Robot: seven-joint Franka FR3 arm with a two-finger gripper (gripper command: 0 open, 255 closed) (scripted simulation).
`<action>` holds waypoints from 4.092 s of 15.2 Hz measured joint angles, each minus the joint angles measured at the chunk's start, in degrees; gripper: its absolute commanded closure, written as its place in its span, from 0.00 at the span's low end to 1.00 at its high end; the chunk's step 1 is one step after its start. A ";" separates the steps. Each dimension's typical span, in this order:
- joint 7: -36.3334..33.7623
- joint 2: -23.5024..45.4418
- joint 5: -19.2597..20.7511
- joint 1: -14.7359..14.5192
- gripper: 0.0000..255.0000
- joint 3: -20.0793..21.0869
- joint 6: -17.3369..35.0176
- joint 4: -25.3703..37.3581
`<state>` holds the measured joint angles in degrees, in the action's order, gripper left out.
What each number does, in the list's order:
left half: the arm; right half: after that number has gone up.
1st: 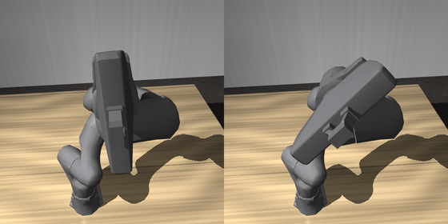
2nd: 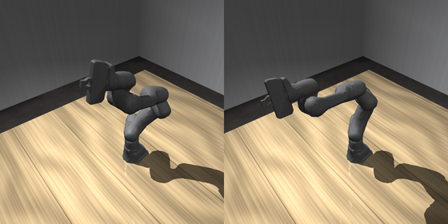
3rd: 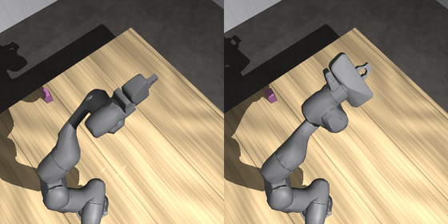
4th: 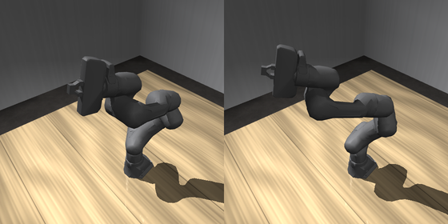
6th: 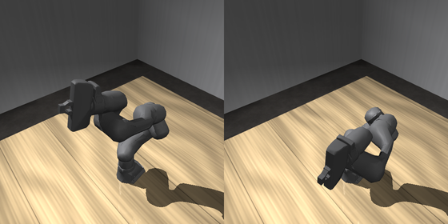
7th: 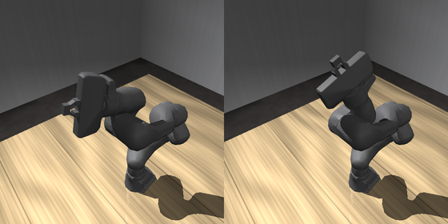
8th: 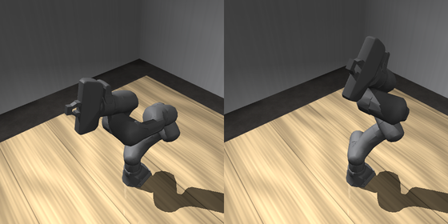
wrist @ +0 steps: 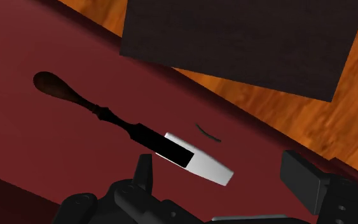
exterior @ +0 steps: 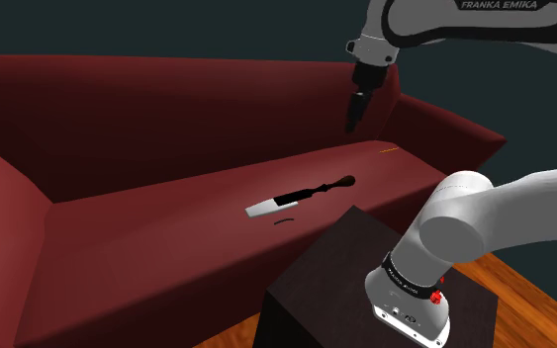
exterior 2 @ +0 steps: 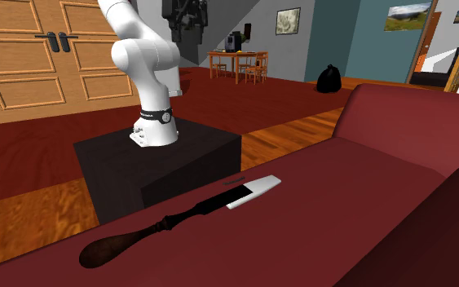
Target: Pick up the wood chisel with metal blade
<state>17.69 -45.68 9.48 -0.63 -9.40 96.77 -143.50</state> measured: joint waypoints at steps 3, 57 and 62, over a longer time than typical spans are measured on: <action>4.73 1.99 2.76 -0.15 0.00 -2.89 5.61 -3.65; 61.05 66.80 -4.61 3.85 1.00 -16.08 69.12 -0.09; 60.18 62.36 -2.18 1.88 1.00 -18.87 65.55 -0.81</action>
<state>77.87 16.68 7.30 1.25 -28.27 162.32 -144.31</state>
